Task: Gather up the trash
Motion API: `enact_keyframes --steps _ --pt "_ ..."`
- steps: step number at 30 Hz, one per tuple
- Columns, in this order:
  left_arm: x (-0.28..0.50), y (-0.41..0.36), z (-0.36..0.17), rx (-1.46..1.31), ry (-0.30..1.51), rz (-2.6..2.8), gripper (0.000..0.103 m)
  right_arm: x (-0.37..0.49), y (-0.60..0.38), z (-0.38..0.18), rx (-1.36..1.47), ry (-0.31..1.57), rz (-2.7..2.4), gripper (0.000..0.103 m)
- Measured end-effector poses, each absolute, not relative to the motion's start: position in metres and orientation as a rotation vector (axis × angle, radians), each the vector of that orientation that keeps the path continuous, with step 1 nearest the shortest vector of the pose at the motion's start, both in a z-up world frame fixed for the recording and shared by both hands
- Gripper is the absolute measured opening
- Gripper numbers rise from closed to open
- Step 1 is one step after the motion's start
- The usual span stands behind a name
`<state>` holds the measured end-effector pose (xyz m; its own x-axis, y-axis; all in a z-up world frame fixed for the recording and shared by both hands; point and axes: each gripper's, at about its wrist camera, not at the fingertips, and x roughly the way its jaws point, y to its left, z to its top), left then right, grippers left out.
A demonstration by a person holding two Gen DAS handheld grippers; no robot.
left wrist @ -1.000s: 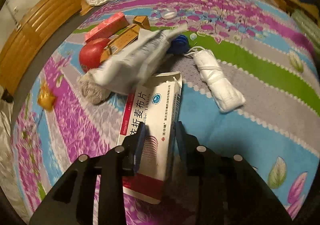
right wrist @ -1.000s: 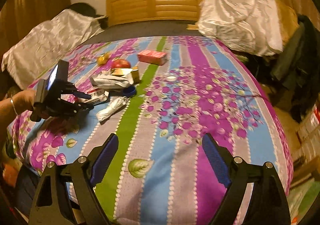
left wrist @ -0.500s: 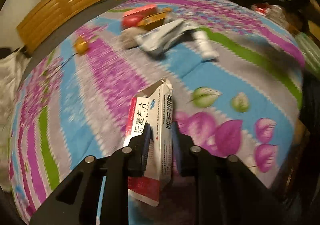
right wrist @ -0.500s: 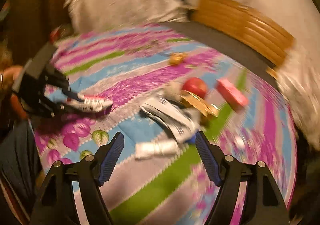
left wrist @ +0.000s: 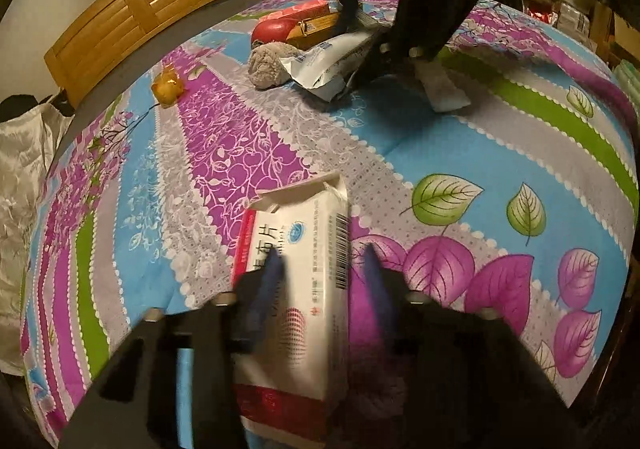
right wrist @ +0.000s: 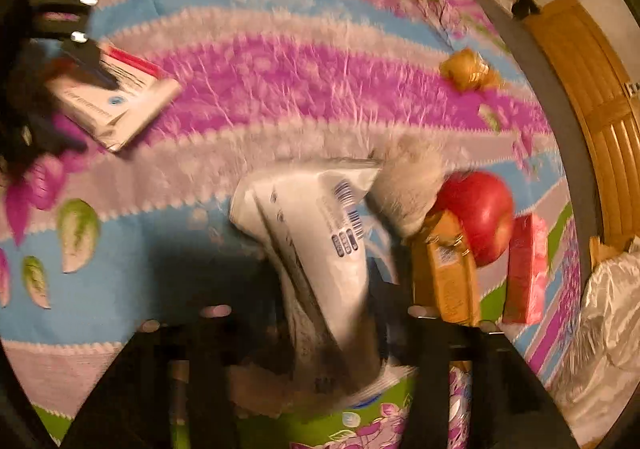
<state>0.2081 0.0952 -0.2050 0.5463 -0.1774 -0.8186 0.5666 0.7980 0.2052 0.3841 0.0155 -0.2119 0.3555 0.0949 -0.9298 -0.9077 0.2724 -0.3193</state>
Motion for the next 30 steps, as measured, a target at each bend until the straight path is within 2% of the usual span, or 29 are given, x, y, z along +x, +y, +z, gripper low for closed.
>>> enact_keyframes --steps 2,7,12,16,23,30 --pt "0.207 0.097 -0.203 0.46 0.881 -0.451 0.026 0.378 0.013 -0.208 -1.032 0.936 0.822 0.035" --pt "0.204 0.105 -0.188 0.374 0.861 -0.381 0.02 0.349 0.001 -0.159 -0.881 0.819 0.792 0.034" --pt "0.2 0.111 -0.159 0.305 0.817 -0.285 0.018 0.297 -0.027 -0.087 -0.646 0.683 0.716 0.034" --pt "0.191 0.105 -0.132 0.247 0.776 -0.206 0.018 0.249 -0.054 -0.053 -0.455 0.644 0.639 0.034" --pt "0.179 0.054 -0.107 0.237 0.748 -0.14 0.018 0.183 -0.098 -0.057 -0.218 0.69 0.478 0.034" --pt "0.161 0.0 -0.101 0.247 0.75 -0.173 0.018 0.136 -0.121 -0.077 -0.135 0.729 0.367 0.034"
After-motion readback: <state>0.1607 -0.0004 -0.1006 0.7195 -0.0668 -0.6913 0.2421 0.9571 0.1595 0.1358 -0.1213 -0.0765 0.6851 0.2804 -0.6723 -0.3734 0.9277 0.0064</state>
